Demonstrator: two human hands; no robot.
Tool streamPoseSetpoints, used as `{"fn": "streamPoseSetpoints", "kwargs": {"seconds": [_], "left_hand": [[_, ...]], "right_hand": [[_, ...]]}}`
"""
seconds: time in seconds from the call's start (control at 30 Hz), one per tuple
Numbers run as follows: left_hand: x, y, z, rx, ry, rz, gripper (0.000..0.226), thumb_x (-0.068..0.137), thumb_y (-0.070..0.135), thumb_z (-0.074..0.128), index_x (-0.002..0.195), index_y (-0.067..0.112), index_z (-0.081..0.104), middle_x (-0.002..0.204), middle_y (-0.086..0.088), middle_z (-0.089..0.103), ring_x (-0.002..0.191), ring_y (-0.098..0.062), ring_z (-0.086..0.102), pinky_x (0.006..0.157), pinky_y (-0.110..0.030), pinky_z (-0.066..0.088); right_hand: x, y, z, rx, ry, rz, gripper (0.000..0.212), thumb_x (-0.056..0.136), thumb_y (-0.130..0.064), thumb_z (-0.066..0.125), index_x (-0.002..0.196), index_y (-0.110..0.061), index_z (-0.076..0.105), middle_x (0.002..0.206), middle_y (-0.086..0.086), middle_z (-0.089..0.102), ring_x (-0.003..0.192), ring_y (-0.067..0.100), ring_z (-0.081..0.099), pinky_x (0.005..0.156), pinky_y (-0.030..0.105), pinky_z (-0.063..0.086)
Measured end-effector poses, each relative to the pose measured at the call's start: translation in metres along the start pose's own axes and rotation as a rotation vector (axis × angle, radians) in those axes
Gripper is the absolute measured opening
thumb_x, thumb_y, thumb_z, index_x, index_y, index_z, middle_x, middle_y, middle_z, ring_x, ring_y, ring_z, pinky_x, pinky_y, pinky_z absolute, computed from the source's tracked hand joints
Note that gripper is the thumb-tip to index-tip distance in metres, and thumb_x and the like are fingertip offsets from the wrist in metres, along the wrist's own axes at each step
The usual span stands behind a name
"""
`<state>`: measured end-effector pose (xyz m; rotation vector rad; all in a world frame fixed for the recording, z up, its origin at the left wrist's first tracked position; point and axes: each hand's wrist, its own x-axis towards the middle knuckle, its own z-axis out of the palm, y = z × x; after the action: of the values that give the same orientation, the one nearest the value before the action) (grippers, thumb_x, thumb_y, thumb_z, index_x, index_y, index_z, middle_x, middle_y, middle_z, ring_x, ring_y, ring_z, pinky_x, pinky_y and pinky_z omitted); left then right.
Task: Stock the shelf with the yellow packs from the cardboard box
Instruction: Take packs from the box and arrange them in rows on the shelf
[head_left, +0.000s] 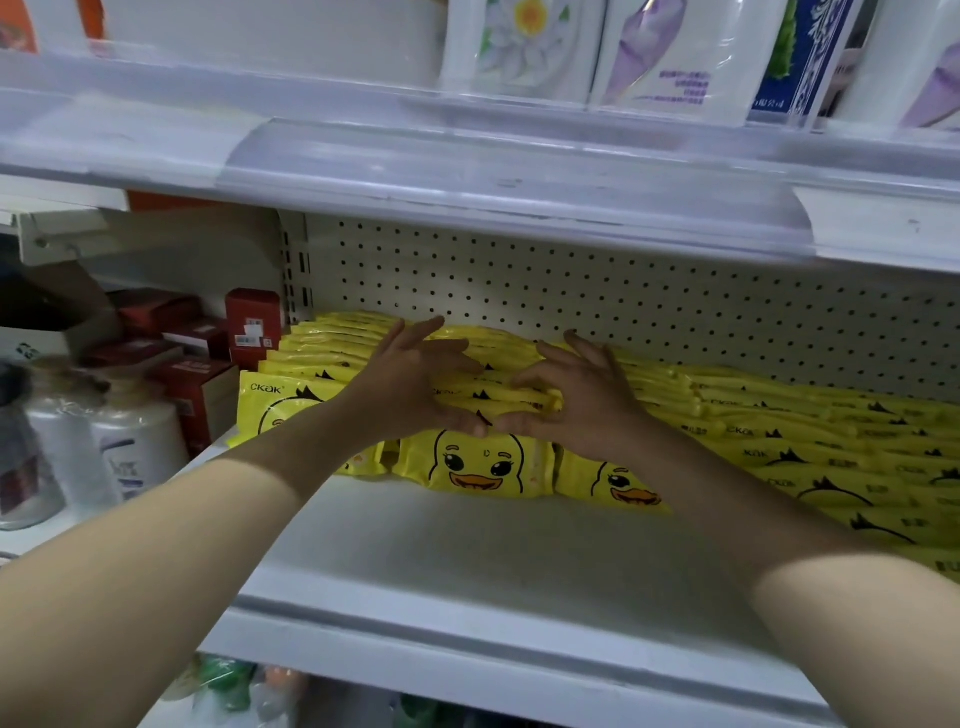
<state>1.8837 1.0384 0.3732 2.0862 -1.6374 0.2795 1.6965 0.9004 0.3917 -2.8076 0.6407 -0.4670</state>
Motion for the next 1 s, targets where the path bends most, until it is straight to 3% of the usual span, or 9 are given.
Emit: {"fn": "streamPoseSetpoints", "kwargs": {"seconds": [0.2,0.3,0.53,0.6,0.67,0.77,0.9,1.0], "left_hand": [[0.000,-0.002,-0.001,0.184,-0.085,0.006,0.090,0.050,0.092,0.037,0.121,0.044,0.063,0.155,0.011,0.036,0.150,-0.013,0.002,0.121,-0.048,-0.003],[-0.002,-0.002,0.000,0.153,-0.069,0.020,0.097,0.049,0.098,0.032,0.127,0.046,0.057,0.156,0.011,0.034,0.150,-0.012,0.002,0.121,-0.046,-0.004],[-0.004,-0.003,0.004,0.202,-0.063,0.027,0.108,0.044,0.105,0.011,0.121,0.047,0.060,0.157,0.009,0.033,0.151,-0.013,0.000,0.121,-0.046,-0.006],[-0.002,0.000,0.002,0.232,-0.073,0.028,0.110,0.046,0.104,0.007,0.120,0.044,0.061,0.157,0.008,0.033,0.151,-0.013,0.000,0.121,-0.046,-0.006],[-0.001,0.003,-0.001,0.256,-0.073,0.010,0.111,0.049,0.103,0.001,0.117,0.042,0.063,0.156,0.007,0.034,0.151,-0.014,0.002,0.121,-0.047,-0.005],[0.002,0.005,-0.002,0.205,-0.028,-0.065,0.106,0.061,0.096,-0.004,0.114,0.034,0.064,0.153,0.006,0.040,0.151,-0.013,0.005,0.120,-0.046,-0.006],[0.009,0.006,0.005,0.105,-0.041,-0.140,0.107,0.067,0.087,-0.015,0.143,0.039,0.043,0.158,0.007,0.031,0.150,-0.011,0.001,0.121,-0.044,-0.008],[0.012,0.009,0.011,0.149,-0.090,-0.148,0.104,0.070,0.080,-0.017,0.145,0.038,0.042,0.158,0.006,0.031,0.151,-0.013,0.000,0.121,-0.047,-0.007]], "right_hand": [[0.002,0.003,0.007,-0.121,-0.033,-0.025,0.072,0.064,-0.081,0.065,0.124,-0.042,0.055,0.165,-0.006,0.020,0.153,0.015,-0.004,0.122,0.048,-0.006],[0.002,0.005,0.008,-0.100,0.011,-0.020,0.073,0.063,-0.080,0.067,0.120,-0.036,0.054,0.164,-0.007,0.022,0.153,0.014,-0.002,0.123,0.046,-0.005],[0.002,0.009,0.006,-0.184,-0.035,-0.037,0.068,0.063,-0.085,0.062,0.117,-0.043,0.055,0.165,-0.007,0.018,0.153,0.015,-0.005,0.122,0.048,-0.006],[0.001,0.007,0.004,-0.167,-0.061,-0.030,0.064,0.066,-0.088,0.053,0.115,-0.047,0.054,0.165,-0.008,0.015,0.153,0.014,-0.007,0.122,0.048,-0.007],[0.000,0.004,0.001,-0.195,-0.104,0.008,0.069,0.072,-0.092,0.026,0.119,-0.049,0.054,0.166,-0.009,0.011,0.153,0.014,-0.010,0.122,0.049,-0.009],[0.003,0.005,-0.004,-0.154,-0.072,0.075,0.089,0.080,-0.079,-0.004,0.141,-0.039,0.046,0.166,-0.008,0.011,0.153,0.013,-0.009,0.123,0.048,-0.009],[0.002,0.002,-0.009,-0.095,-0.089,0.074,0.071,0.098,-0.062,0.001,0.155,-0.030,0.028,0.167,-0.009,0.007,0.152,0.009,-0.009,0.123,0.042,-0.011],[0.007,-0.001,-0.007,-0.133,-0.136,0.087,0.068,0.099,-0.061,0.000,0.155,-0.032,0.028,0.167,-0.007,0.004,0.153,0.011,-0.010,0.123,0.042,-0.011]]}}
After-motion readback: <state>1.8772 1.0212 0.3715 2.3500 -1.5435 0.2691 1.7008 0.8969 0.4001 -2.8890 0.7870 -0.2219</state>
